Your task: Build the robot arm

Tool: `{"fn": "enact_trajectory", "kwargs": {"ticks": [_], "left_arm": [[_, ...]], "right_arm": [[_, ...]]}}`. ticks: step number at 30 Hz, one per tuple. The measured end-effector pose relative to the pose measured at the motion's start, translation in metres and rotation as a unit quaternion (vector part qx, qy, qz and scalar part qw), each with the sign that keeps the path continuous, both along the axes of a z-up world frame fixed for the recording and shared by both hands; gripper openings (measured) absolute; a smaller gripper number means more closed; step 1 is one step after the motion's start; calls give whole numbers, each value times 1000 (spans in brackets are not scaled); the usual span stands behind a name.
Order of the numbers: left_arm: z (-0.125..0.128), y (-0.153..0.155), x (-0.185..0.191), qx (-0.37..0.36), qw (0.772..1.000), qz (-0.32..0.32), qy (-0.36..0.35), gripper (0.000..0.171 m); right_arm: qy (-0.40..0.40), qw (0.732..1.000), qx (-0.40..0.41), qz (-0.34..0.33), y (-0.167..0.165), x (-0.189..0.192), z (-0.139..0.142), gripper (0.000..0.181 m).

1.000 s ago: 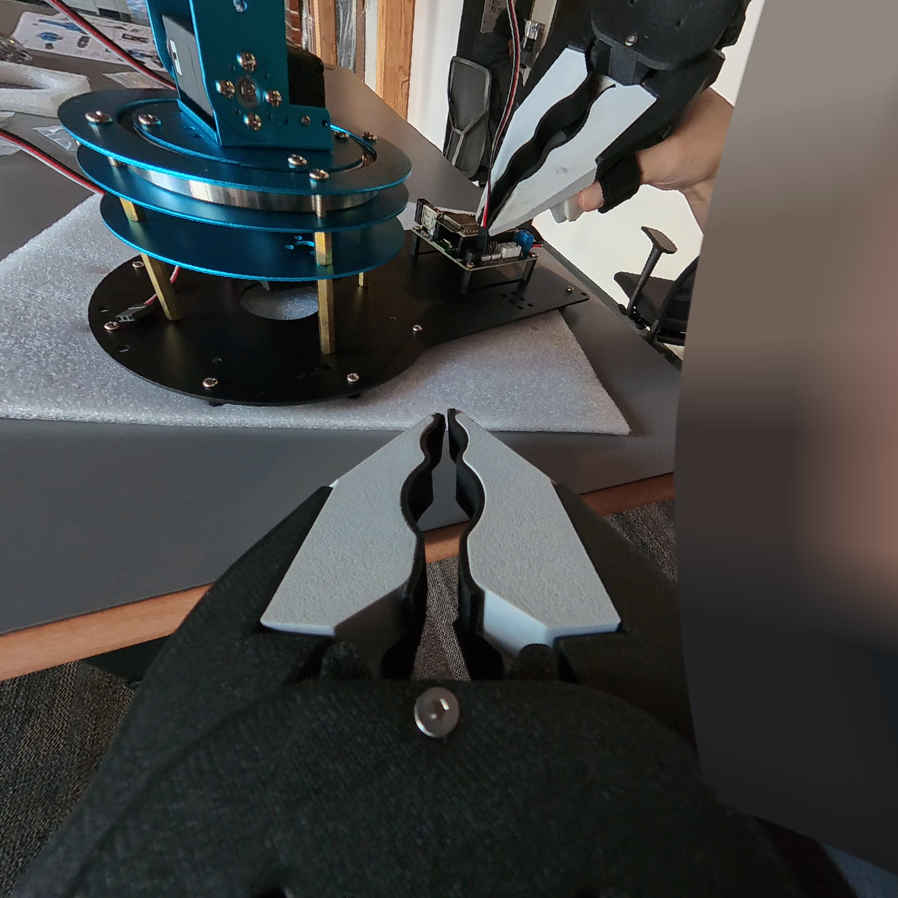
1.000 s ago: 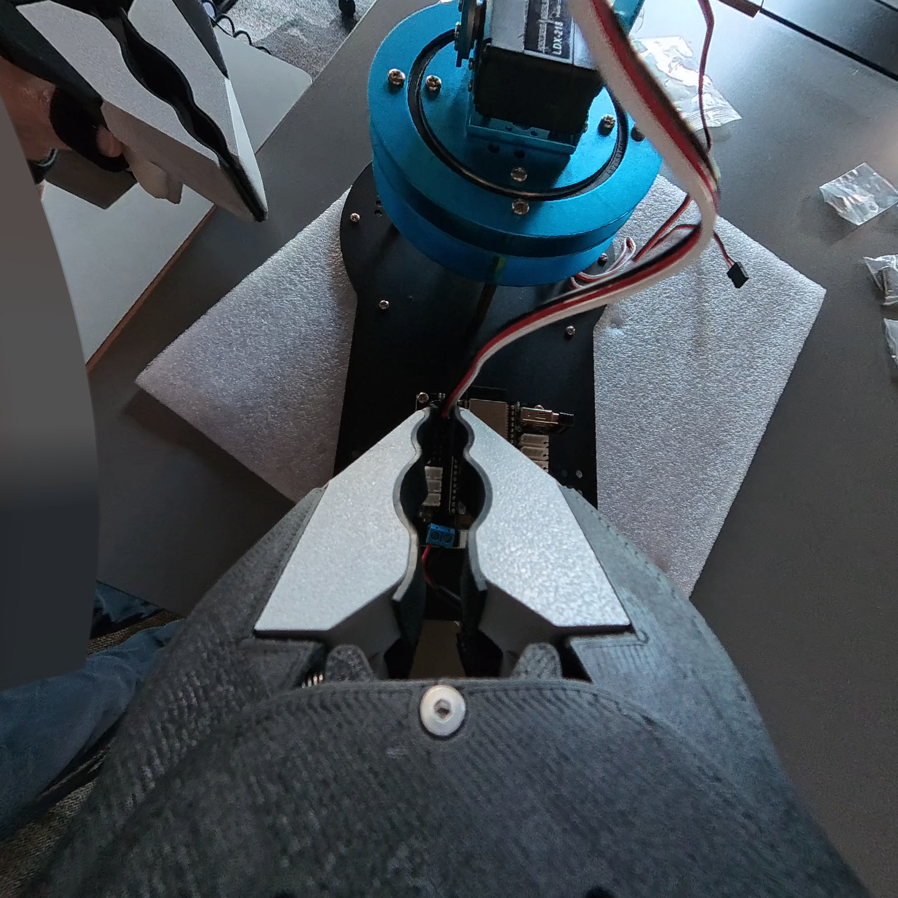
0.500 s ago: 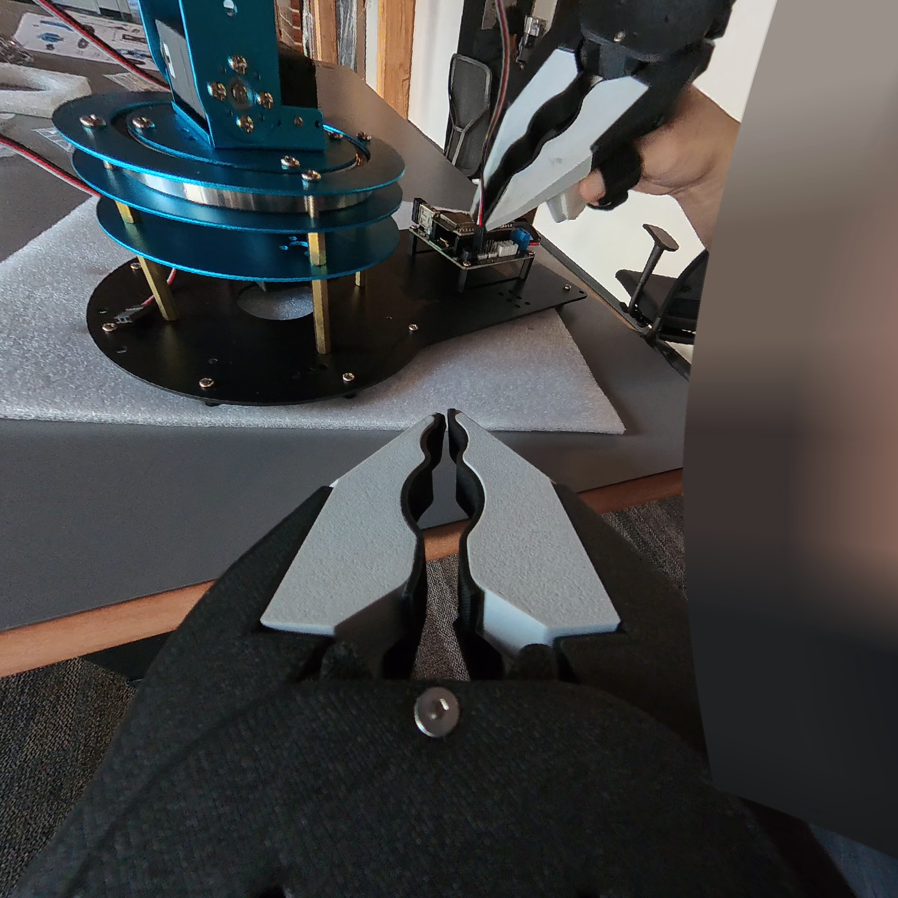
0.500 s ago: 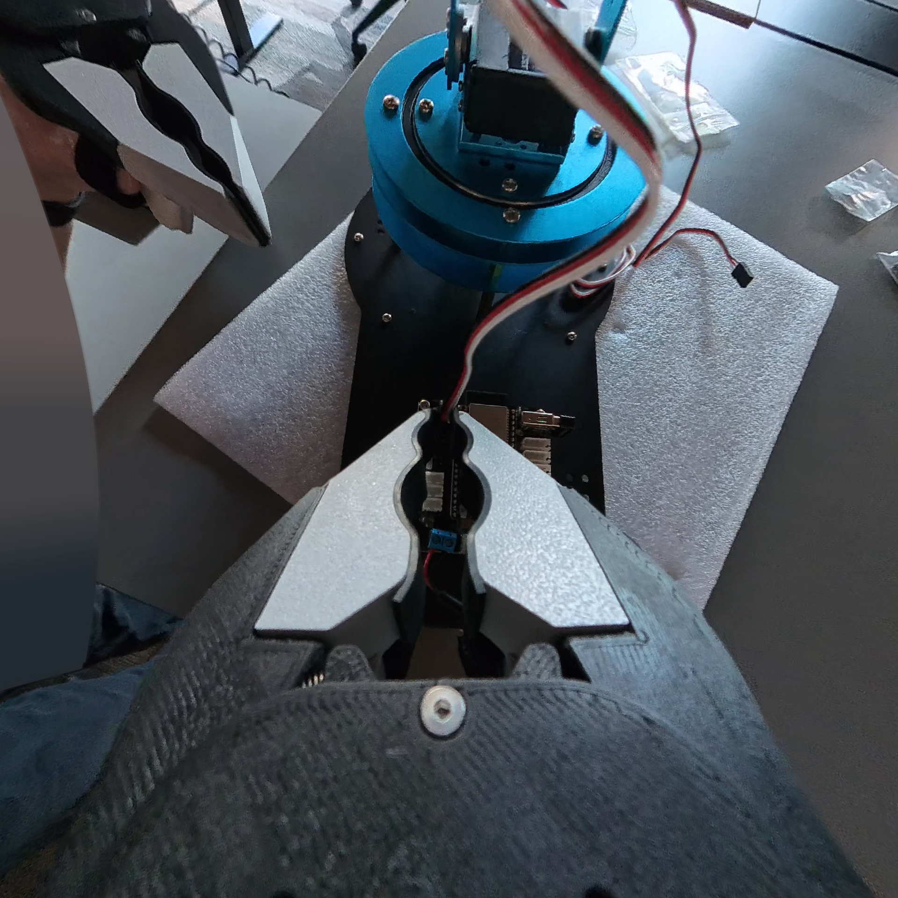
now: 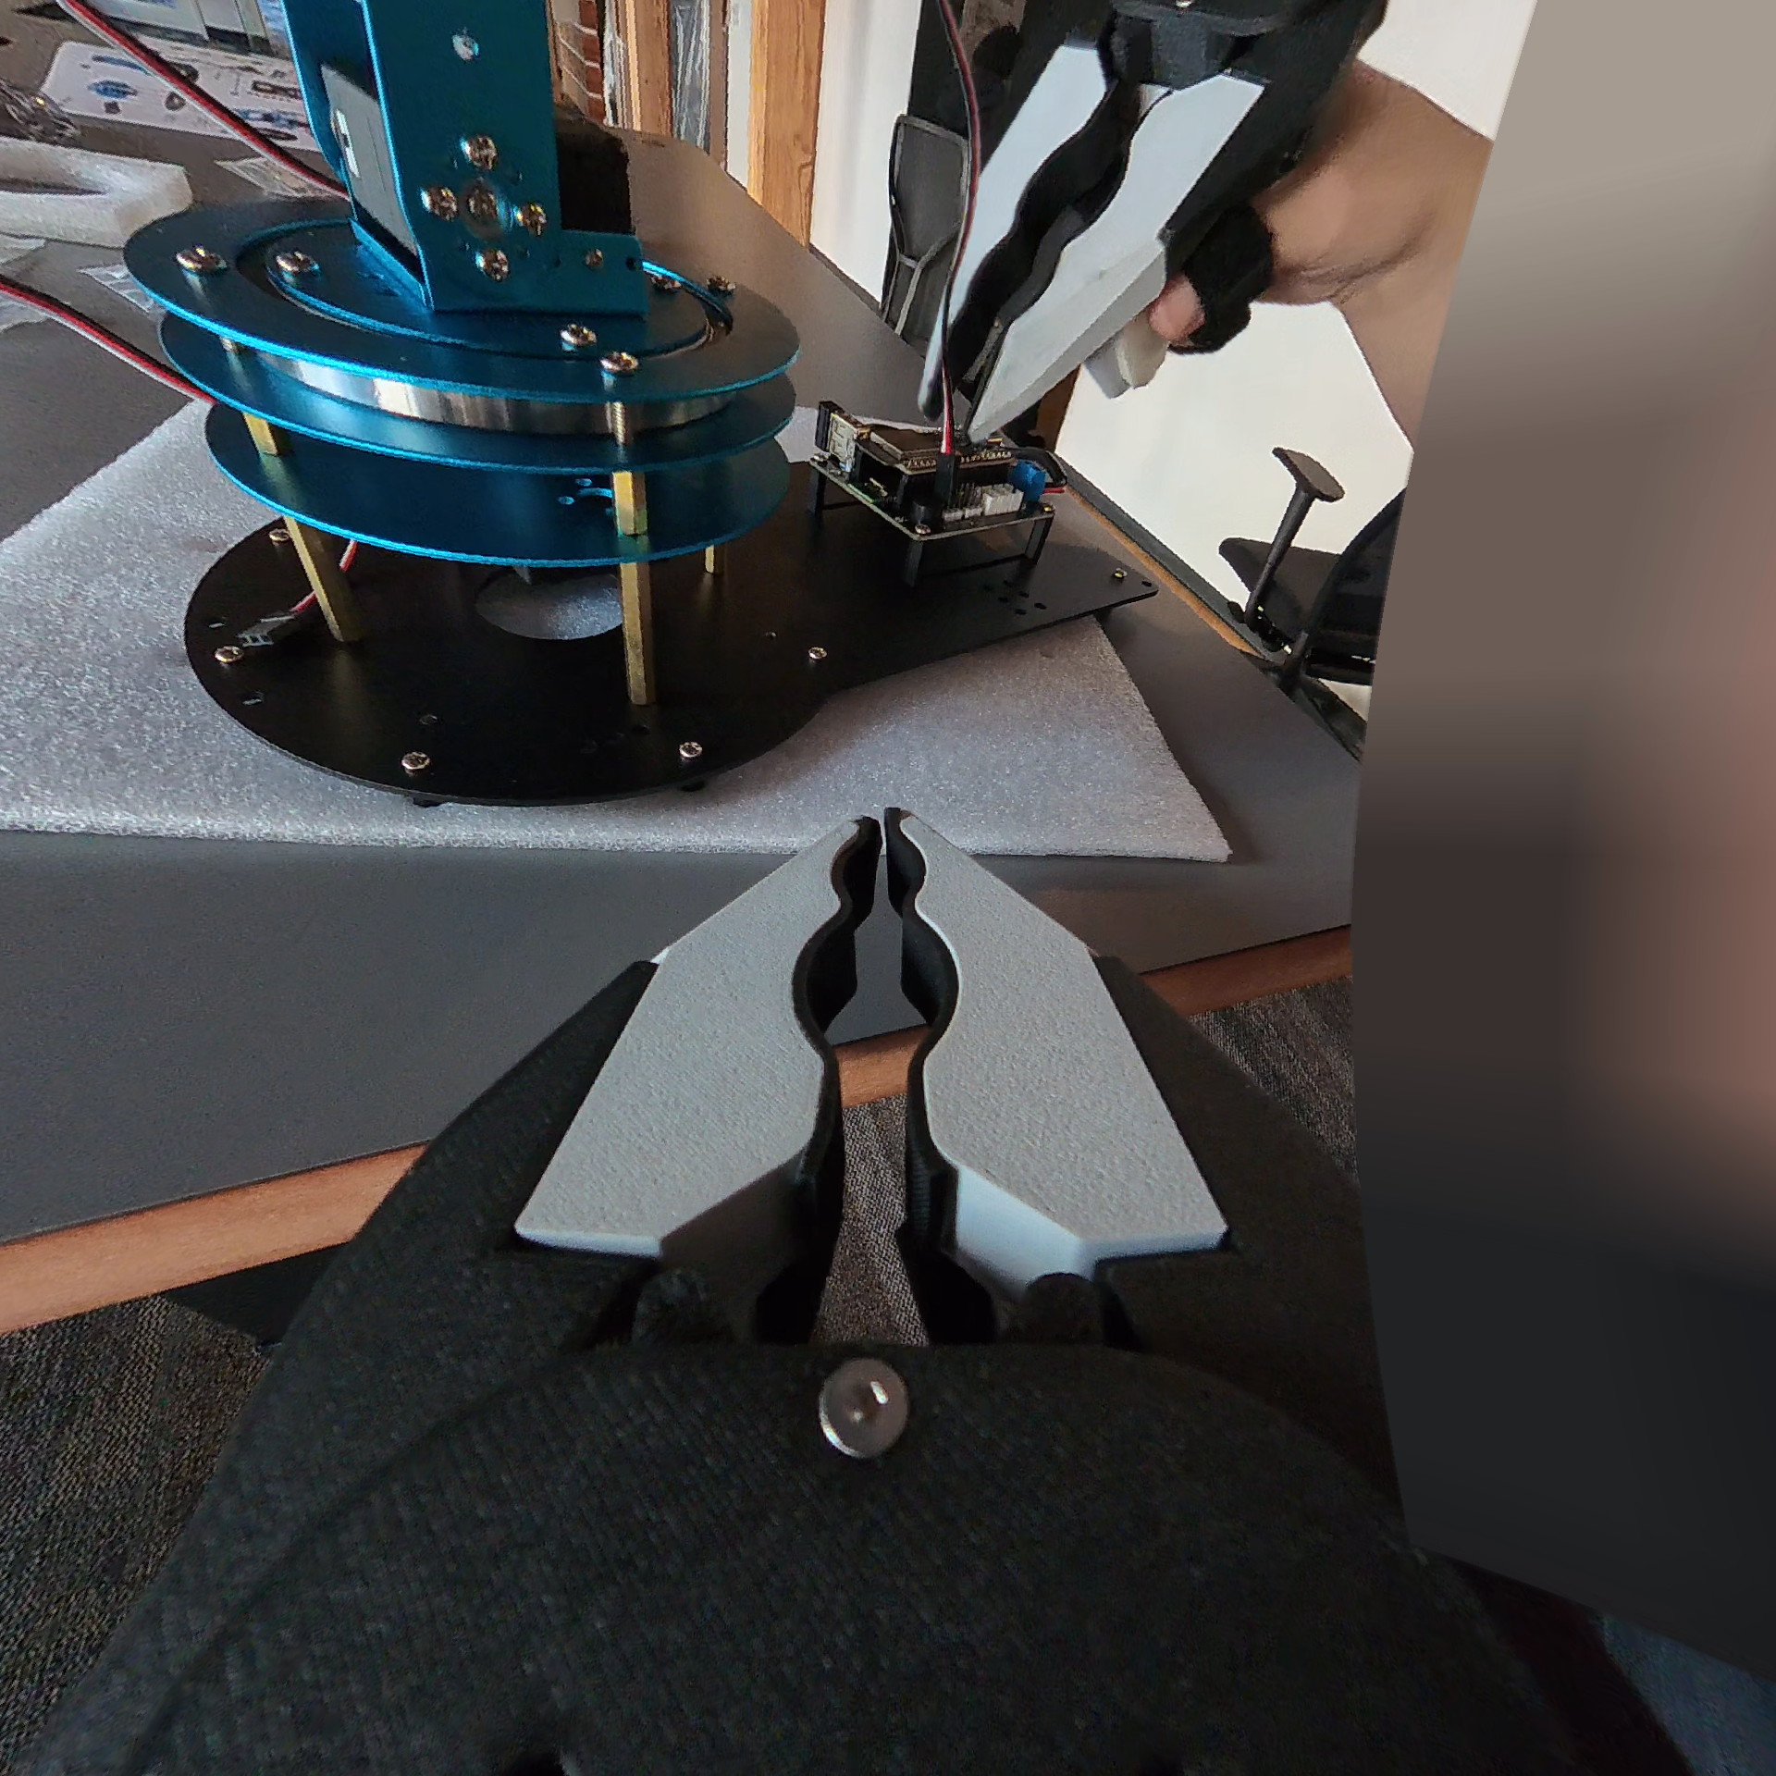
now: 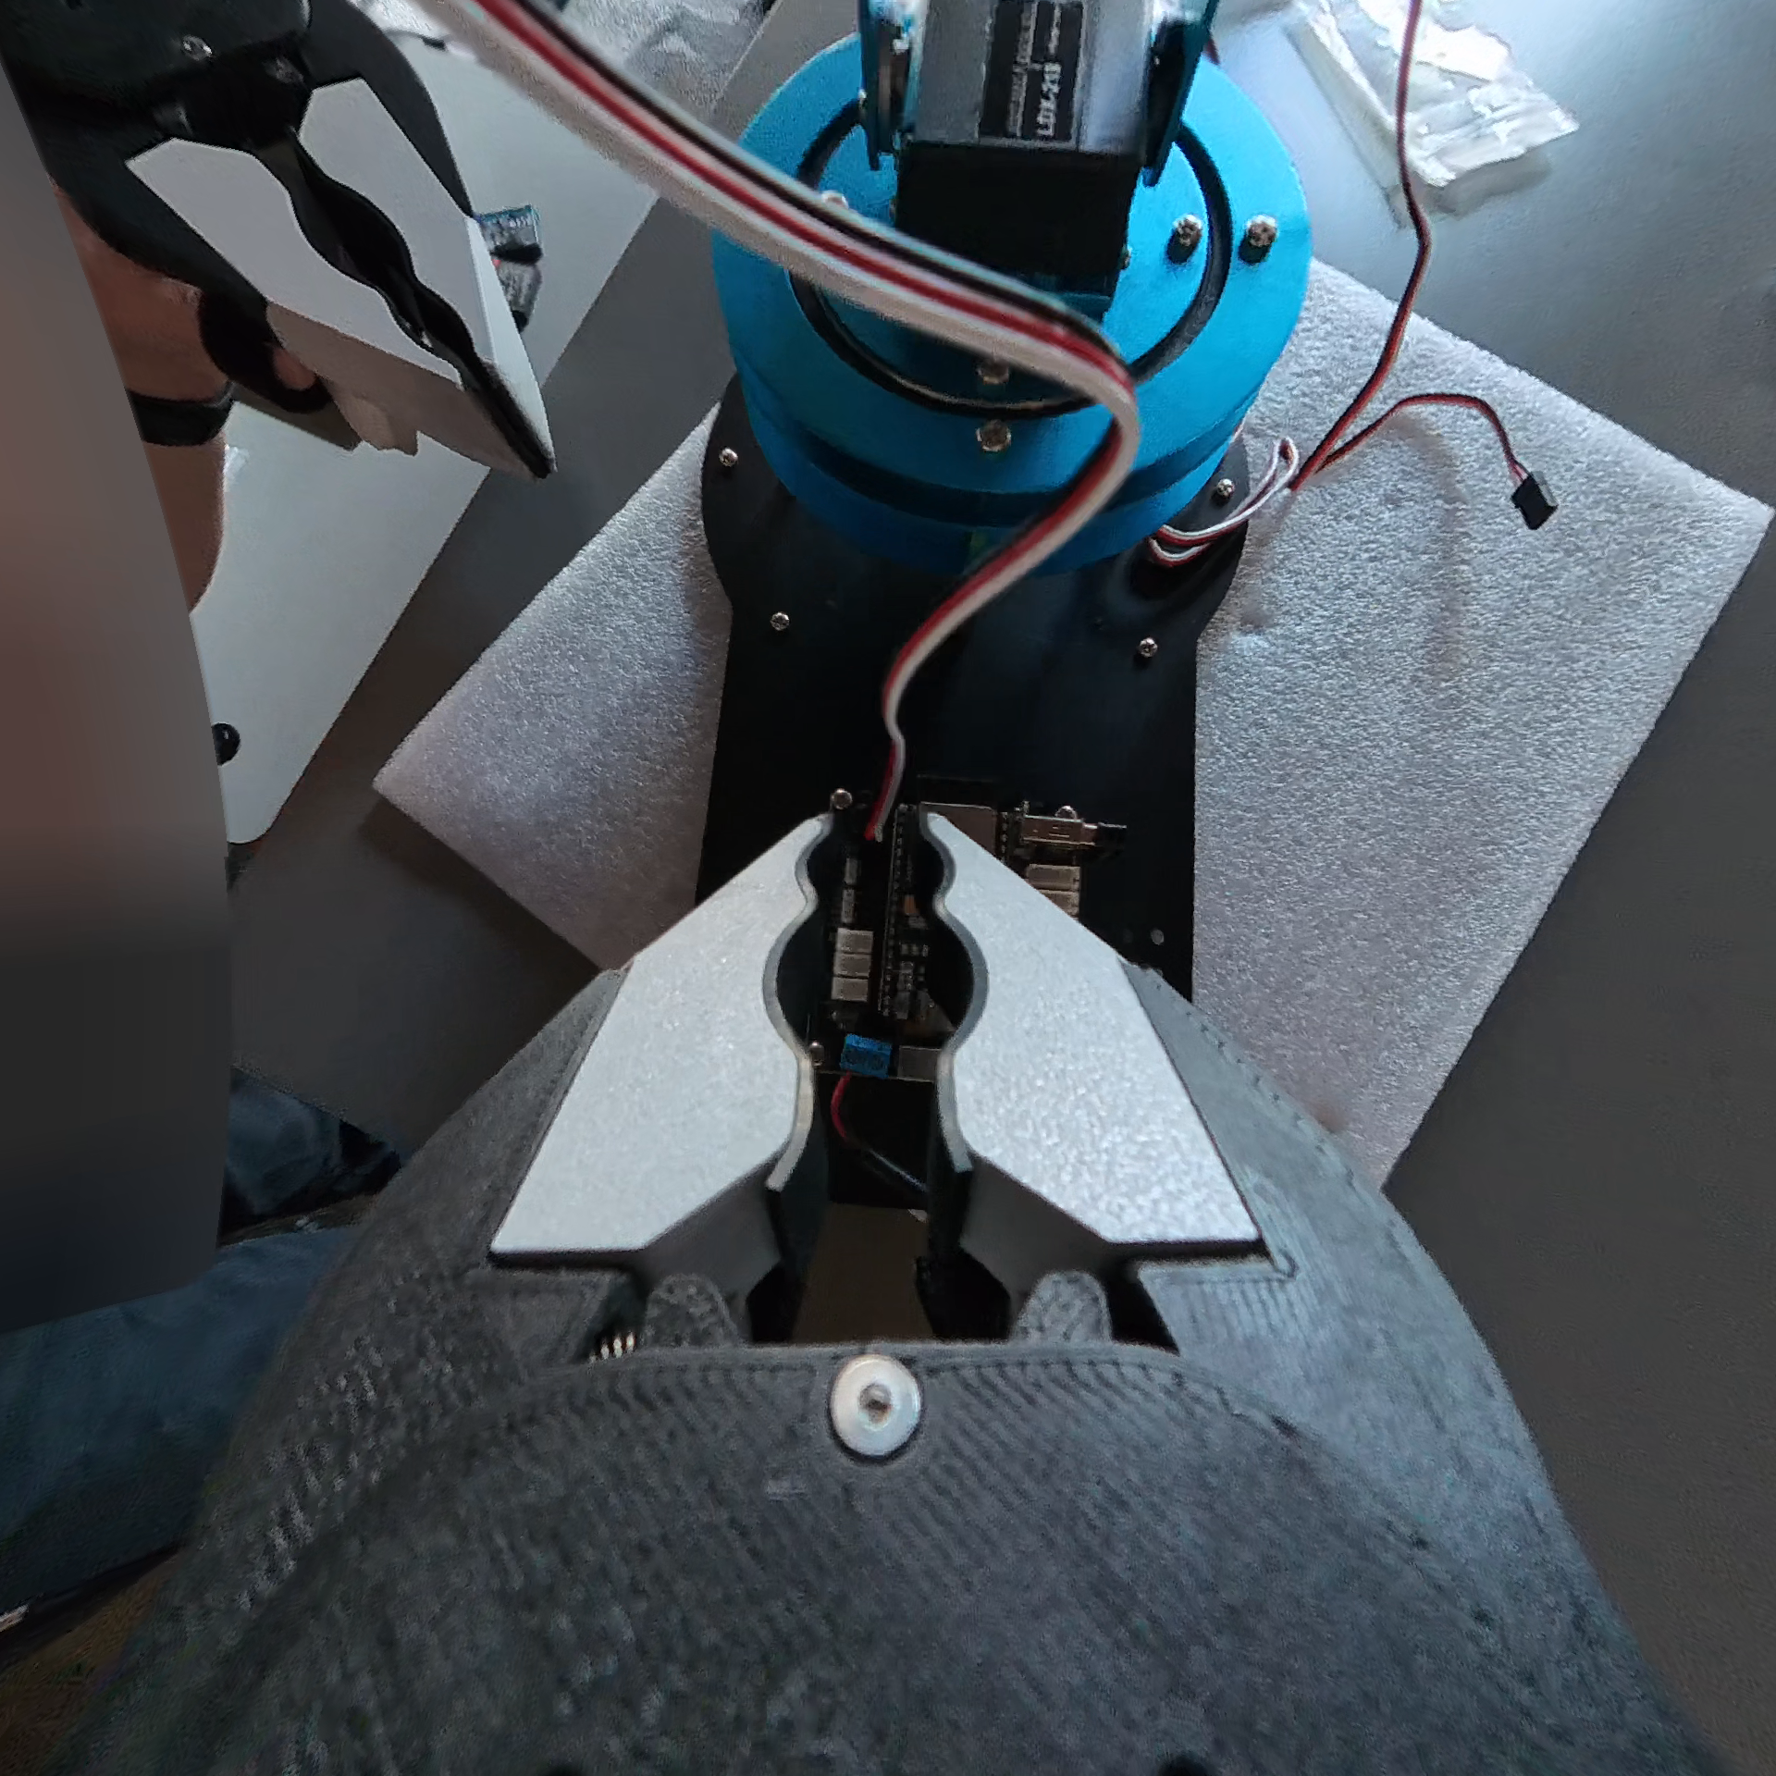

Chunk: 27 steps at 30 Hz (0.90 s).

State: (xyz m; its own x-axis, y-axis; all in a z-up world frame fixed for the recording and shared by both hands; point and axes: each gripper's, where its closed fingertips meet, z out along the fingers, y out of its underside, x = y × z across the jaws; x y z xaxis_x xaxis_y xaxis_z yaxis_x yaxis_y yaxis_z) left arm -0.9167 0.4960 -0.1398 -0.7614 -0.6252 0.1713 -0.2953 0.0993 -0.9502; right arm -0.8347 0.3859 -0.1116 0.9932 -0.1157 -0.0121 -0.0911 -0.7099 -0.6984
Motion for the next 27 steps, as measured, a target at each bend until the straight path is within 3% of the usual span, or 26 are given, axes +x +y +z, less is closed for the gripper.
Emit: {"fn": "enact_trajectory", "kwargs": {"ticks": [11, 27], "left_arm": [[-3, 1, 2, 4, 1000, -1, 4, 0], [-3, 0, 3, 5, 1000, -2, 5, 0]], "right_arm": [[46, 999, -4, 4, 2, -2, -5, 5], [32, 999, -23, 1, 0, -2, -8, 13]]}}
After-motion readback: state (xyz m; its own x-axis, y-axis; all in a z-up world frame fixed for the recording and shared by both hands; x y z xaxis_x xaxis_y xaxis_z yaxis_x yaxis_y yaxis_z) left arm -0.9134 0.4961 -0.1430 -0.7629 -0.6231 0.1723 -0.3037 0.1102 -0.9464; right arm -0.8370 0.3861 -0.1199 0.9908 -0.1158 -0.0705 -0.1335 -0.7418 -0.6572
